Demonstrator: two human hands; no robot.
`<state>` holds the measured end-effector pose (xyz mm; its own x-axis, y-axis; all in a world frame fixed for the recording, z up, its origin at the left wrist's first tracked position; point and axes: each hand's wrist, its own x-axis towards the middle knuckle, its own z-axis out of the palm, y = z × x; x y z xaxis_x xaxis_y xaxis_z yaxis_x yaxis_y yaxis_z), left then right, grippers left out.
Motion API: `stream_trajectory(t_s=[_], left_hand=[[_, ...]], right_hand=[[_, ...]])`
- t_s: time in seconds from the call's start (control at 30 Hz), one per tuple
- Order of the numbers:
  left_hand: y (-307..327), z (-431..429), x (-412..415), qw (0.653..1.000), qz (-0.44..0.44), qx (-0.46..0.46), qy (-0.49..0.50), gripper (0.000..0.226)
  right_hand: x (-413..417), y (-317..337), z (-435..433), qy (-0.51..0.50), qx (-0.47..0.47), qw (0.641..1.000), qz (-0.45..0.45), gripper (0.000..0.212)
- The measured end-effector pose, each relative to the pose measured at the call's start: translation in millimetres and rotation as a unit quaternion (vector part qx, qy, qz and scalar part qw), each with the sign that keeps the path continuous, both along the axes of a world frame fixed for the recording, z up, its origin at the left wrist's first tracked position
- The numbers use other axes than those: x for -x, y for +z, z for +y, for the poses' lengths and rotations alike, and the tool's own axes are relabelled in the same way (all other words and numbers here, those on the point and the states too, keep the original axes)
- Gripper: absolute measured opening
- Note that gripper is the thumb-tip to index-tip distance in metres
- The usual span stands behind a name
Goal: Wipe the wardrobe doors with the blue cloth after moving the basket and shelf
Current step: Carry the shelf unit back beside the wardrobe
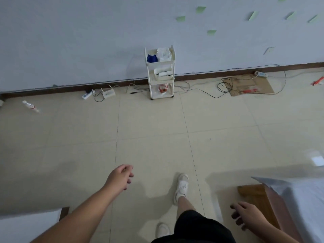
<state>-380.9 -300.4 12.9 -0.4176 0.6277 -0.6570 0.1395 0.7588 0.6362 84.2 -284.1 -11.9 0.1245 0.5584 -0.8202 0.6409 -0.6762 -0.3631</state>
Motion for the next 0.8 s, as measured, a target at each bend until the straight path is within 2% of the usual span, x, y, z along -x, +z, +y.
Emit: stream_trajectory(t_s=[0.2,0.37,0.6,0.8], left_hand=[[0,100,10,1.0,0.003,0.01,0.02,0.019],[-5,131,20,0.998,0.0,0.054,0.041,0.019],[-35,195,63,0.991,-0.014,0.099,0.094,0.018],[-54,327,121,0.992,-0.025,0.088,0.091,0.018]], right_hand=[[34,-26,148,-0.012,-0.012,0.999,0.028,0.027],[92,10,294,0.04,-0.057,0.996,0.053,0.024],[183,49,469,0.03,-0.1,0.989,0.103,0.023],[245,43,573,0.02,-0.101,0.989,0.103,0.022]])
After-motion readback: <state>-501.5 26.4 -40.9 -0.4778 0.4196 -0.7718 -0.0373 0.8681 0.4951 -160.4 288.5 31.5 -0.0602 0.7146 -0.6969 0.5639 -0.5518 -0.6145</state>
